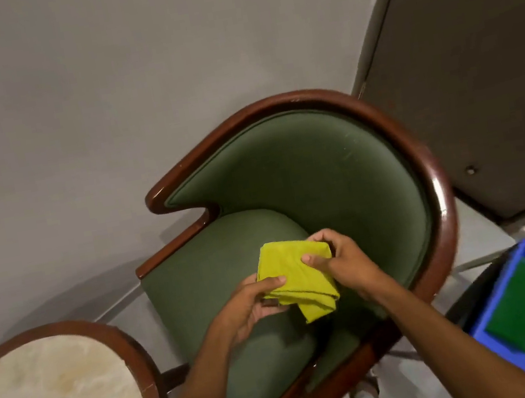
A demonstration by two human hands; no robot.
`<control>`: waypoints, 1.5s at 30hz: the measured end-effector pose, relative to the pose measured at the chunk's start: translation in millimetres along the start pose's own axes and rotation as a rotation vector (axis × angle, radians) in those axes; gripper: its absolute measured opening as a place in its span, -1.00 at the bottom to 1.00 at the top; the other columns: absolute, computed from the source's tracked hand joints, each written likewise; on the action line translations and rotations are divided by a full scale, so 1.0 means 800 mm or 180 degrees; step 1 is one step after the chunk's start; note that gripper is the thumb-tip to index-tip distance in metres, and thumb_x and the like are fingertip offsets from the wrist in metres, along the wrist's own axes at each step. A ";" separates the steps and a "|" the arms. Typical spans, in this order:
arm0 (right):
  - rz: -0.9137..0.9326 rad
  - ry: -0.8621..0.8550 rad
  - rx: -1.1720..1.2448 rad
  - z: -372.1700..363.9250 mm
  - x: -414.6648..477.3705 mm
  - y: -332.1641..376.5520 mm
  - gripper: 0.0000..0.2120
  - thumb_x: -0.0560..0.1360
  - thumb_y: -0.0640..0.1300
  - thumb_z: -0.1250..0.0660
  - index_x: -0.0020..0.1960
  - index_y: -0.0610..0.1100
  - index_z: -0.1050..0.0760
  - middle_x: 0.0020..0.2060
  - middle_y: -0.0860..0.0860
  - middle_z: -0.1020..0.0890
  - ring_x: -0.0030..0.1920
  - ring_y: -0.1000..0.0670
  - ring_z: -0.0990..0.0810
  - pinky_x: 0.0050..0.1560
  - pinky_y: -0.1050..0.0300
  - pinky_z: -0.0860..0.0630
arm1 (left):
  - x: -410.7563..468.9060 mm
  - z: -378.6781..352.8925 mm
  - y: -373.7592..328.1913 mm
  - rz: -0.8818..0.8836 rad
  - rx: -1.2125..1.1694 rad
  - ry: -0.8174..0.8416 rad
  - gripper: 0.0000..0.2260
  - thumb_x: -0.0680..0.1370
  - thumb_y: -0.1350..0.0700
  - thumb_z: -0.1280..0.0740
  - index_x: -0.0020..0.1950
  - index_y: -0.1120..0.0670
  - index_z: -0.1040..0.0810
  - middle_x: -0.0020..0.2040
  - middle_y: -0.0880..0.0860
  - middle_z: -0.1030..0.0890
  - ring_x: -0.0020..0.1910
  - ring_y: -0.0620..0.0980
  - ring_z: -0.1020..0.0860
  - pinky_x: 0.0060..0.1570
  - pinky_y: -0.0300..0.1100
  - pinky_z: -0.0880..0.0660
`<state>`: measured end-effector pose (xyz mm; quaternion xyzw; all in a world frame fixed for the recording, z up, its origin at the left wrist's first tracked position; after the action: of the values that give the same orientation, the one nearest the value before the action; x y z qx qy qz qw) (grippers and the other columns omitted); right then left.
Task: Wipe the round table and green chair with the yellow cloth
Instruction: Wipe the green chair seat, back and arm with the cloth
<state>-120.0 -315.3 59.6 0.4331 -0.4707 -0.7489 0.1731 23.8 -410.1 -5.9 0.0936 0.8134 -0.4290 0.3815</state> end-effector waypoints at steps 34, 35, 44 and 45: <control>0.0667 -0.1656 -0.2874 0.264 0.020 0.013 -0.31 0.59 0.26 0.08 0.58 -0.04 0.20 0.59 -0.01 0.03 0.59 0.00 0.06 0.57 -0.06 0.03 | 0.222 -0.236 -0.142 -0.0346 0.0078 -0.2167 -0.38 0.63 -0.22 0.10 0.59 0.11 0.08 0.63 0.07 0.13 0.61 0.06 0.12 0.57 0.03 0.16; 0.0661 -0.1626 -0.2851 0.261 0.021 0.011 -0.31 0.59 0.25 0.09 0.58 -0.04 0.21 0.59 0.00 0.04 0.59 0.01 0.06 0.57 -0.05 0.03 | 0.224 -0.232 -0.167 -0.0508 0.0066 -0.2247 -0.37 0.63 -0.22 0.09 0.59 0.10 0.10 0.63 0.06 0.17 0.60 0.05 0.17 0.55 0.03 0.20; 0.0713 -0.1550 -0.2594 0.260 0.018 0.014 -0.36 0.61 0.20 0.05 0.59 -0.05 0.11 0.60 -0.01 -0.04 0.59 0.02 0.00 0.57 -0.02 0.03 | 0.187 -0.303 -0.223 -0.1875 0.1893 -0.1486 -0.52 0.67 -0.08 0.02 0.51 -0.17 0.21 0.59 -0.09 0.26 0.56 -0.10 0.31 0.57 0.03 0.21; 0.0738 -0.1564 -0.2561 0.260 0.016 0.016 -0.37 0.61 0.18 0.05 0.59 -0.06 0.08 0.59 -0.02 -0.06 0.58 0.02 -0.02 0.57 -0.04 -0.02 | 0.170 -0.314 -0.198 -0.1978 0.1972 -0.1288 -0.54 0.67 -0.09 0.01 0.50 -0.21 0.18 0.56 -0.18 0.27 0.55 -0.16 0.31 0.58 0.01 0.19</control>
<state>-298.0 -214.9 101.6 0.0868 -0.2159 -0.9274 0.2928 -282.1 -338.3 83.5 -0.1300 0.5463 -0.7544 0.3400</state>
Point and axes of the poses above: each hand's wrist, its own x-axis towards the middle knuckle, its own z-axis out of the back of the hand, y = z × x, the point moved 9 cm from there along x, towards the middle knuckle
